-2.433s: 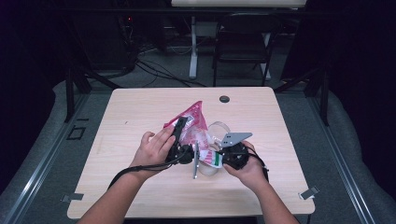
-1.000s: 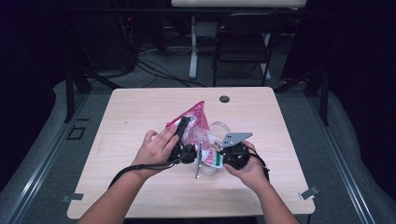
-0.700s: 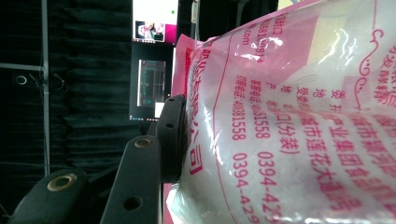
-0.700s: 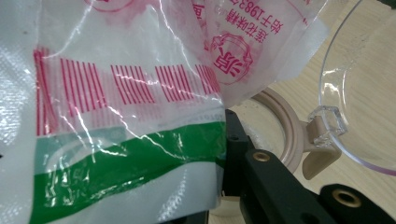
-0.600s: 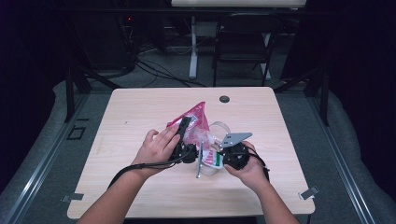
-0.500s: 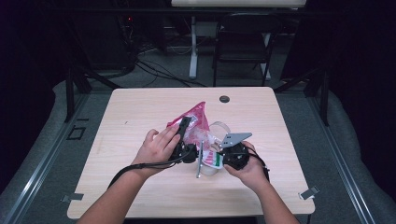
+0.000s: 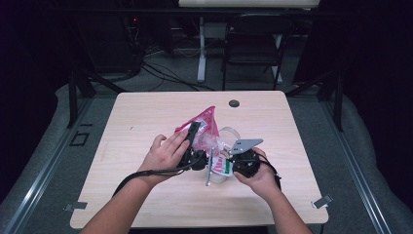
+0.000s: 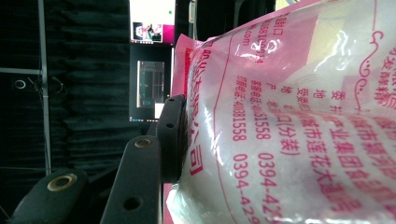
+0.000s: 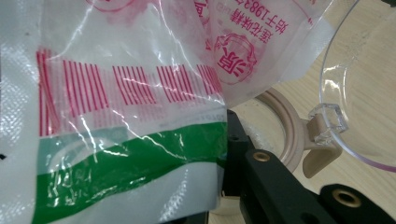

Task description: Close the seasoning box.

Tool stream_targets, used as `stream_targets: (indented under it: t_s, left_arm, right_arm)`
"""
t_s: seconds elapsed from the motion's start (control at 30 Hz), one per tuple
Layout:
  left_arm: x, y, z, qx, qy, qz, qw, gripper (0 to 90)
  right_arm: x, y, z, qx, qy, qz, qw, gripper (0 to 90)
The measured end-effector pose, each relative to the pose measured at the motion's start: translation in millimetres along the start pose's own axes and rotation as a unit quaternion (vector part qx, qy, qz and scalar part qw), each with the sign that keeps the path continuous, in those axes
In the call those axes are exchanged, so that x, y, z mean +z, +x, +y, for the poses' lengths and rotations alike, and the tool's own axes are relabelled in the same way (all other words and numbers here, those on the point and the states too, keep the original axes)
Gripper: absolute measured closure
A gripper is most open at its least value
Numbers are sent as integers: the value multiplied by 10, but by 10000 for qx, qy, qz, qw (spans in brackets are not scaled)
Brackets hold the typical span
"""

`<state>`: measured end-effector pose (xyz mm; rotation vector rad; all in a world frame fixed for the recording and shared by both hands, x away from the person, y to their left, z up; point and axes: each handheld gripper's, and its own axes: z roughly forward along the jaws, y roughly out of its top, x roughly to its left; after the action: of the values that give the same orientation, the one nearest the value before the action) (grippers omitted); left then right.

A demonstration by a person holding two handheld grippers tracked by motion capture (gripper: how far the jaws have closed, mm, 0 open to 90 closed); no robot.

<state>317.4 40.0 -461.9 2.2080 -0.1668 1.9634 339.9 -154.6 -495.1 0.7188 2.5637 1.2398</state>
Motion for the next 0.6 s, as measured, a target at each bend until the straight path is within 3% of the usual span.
stream_targets:
  t_s: [0.4,0.6]
  left_arm:
    - [4,-17,-14,29,45,-104,9999,633]
    - [0,-15,-43,137,69,-144,9998,635]
  right_arm:
    - [5,2,-8,-2,9,-34,10000,900]
    - [9,3,-9,5,10,-47,10000,900]
